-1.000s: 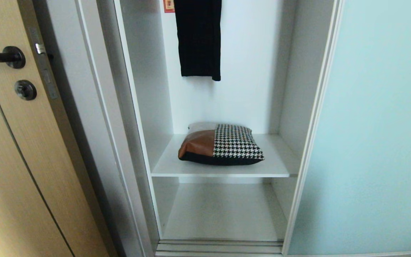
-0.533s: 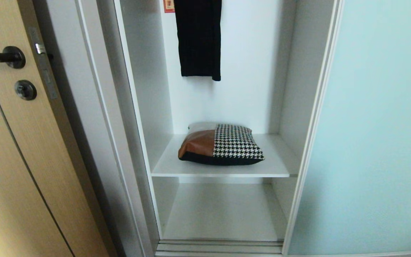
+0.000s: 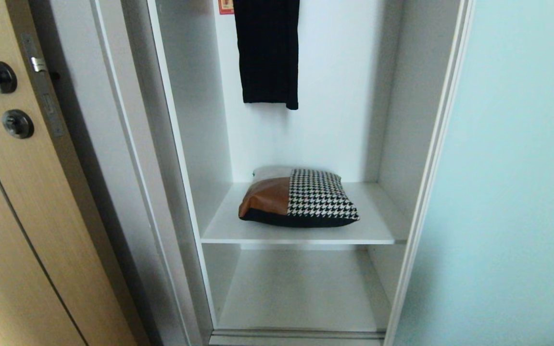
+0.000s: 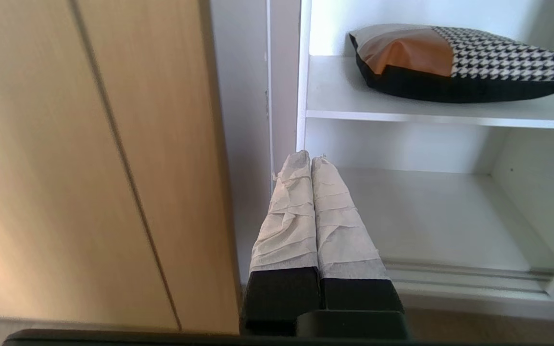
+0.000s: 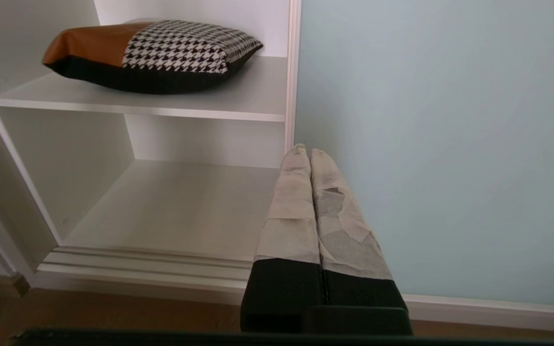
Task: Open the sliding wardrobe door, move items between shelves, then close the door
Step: Place the pillow on the lower shelf
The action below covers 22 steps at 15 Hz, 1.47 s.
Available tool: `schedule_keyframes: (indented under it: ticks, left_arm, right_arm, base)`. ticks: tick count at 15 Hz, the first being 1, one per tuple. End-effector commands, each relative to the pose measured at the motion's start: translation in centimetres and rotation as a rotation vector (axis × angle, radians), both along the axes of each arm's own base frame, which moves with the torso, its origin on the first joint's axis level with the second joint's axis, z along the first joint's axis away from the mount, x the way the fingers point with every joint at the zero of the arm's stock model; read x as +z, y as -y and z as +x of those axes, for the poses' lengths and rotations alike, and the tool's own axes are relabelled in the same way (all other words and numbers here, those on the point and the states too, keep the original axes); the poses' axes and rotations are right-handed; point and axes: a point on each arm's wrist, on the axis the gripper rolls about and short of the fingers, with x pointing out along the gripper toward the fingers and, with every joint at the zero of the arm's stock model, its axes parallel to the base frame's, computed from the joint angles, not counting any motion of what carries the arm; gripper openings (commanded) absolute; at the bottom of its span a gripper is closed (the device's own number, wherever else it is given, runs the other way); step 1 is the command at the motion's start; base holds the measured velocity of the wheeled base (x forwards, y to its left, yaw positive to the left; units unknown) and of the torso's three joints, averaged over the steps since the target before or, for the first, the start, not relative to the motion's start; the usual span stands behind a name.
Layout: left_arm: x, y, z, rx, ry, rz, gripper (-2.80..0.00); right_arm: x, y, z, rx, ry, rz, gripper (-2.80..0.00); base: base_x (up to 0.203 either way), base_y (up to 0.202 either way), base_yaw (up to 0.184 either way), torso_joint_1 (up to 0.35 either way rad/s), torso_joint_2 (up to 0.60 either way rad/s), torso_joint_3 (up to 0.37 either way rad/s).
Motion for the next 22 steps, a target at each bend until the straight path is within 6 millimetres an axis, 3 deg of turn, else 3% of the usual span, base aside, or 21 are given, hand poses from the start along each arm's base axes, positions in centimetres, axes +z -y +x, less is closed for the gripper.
schedule_keyframes:
  ticks: [1, 22]
  left_arm:
    - [-0.01, 0.00, 0.02, 0.001, -0.001, 0.000, -2.80]
    - [-0.01, 0.00, 0.02, 0.001, -0.001, 0.000, -2.80]
  right_arm:
    - [0.00, 0.00, -0.01, 0.001, 0.002, 0.000, -2.80]
    - [-0.02, 0.02, -0.02, -0.010, 0.002, -0.023, -2.80]
  base:
    - [0.122, 0.000, 0.003, 0.012, 0.00, -0.001]
    - [0.000, 0.000, 0.000, 0.000, 0.00, 0.000]
